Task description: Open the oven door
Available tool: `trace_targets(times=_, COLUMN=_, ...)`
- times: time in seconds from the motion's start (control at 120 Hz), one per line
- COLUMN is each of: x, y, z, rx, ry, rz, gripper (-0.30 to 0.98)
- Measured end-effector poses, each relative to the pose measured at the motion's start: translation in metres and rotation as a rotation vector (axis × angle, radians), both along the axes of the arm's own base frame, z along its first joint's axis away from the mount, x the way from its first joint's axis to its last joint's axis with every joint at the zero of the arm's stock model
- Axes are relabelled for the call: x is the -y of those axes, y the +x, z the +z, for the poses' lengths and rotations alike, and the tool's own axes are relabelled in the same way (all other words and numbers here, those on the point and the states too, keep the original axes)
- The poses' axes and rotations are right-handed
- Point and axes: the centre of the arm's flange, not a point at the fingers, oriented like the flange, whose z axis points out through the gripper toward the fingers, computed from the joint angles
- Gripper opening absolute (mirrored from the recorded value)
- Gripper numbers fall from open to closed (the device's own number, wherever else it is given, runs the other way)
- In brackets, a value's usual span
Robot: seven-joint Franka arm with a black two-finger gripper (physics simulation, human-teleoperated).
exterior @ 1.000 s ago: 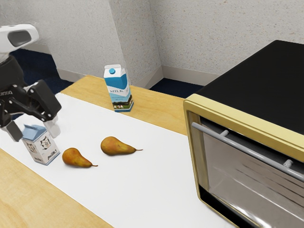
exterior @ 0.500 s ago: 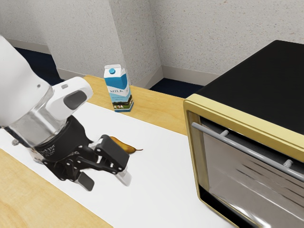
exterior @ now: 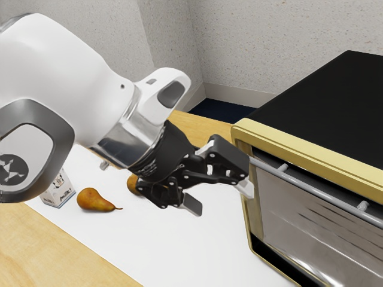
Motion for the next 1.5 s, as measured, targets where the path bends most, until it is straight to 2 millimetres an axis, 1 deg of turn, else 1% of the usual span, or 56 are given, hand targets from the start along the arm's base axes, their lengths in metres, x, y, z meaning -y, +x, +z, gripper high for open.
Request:
trace_targets(times=0.117, x=0.008, y=0.009, z=0.005, rx=0.015, ry=-0.011, rz=0.006, gripper=0.69)
trace_targets(times=0.233, x=0.006, y=0.018, z=0.004, rx=0.020, ry=-0.009, rz=0.016, gripper=0.69)
trace_targets(times=0.283, x=0.003, y=0.021, z=0.002, rx=0.047, ry=0.037, rz=-0.005, gripper=0.69)
trace_targets(times=0.3, x=0.004, y=0.022, z=0.000, rx=0.054, ry=0.057, rz=-0.016, gripper=0.69)
trace_targets(times=0.35, x=0.010, y=0.026, z=-0.014, rx=0.052, ry=0.114, rz=-0.054, gripper=0.69)
trace_targets(times=0.383, x=0.013, y=0.028, z=-0.020, rx=0.056, ry=0.140, rz=-0.075, gripper=0.69)
trace_targets(times=0.417, x=0.015, y=0.029, z=-0.022, rx=0.056, ry=0.150, rz=-0.087, gripper=0.69)
trace_targets(times=0.483, x=0.020, y=0.027, z=-0.021, rx=0.045, ry=0.125, rz=-0.072, gripper=0.69)
trace_targets(times=0.55, x=0.025, y=0.023, z=-0.018, rx=0.029, ry=0.091, rz=-0.024, gripper=0.69)
trace_targets(times=0.583, x=0.020, y=0.026, z=-0.019, rx=0.016, ry=0.077, rz=0.015, gripper=0.68)
trace_targets(times=0.642, x=0.018, y=0.027, z=-0.018, rx=-0.001, ry=0.050, rz=0.075, gripper=0.68)
trace_targets(times=0.75, x=0.012, y=0.031, z=-0.009, rx=-0.024, ry=-0.019, rz=0.210, gripper=0.69)
trace_targets(times=1.025, x=0.027, y=0.046, z=-0.023, rx=-0.073, ry=-0.115, rz=0.446, gripper=0.68)
trace_targets(times=1.15, x=0.028, y=0.050, z=-0.021, rx=-0.087, ry=-0.165, rz=0.529, gripper=0.68)
trace_targets(times=1.333, x=0.033, y=0.055, z=-0.027, rx=-0.120, ry=-0.212, rz=0.622, gripper=0.68)
trace_targets(times=1.45, x=0.031, y=0.057, z=-0.029, rx=-0.133, ry=-0.245, rz=0.673, gripper=0.68)
trace_targets(times=1.5, x=0.020, y=0.054, z=-0.028, rx=-0.135, ry=-0.260, rz=0.705, gripper=0.68)
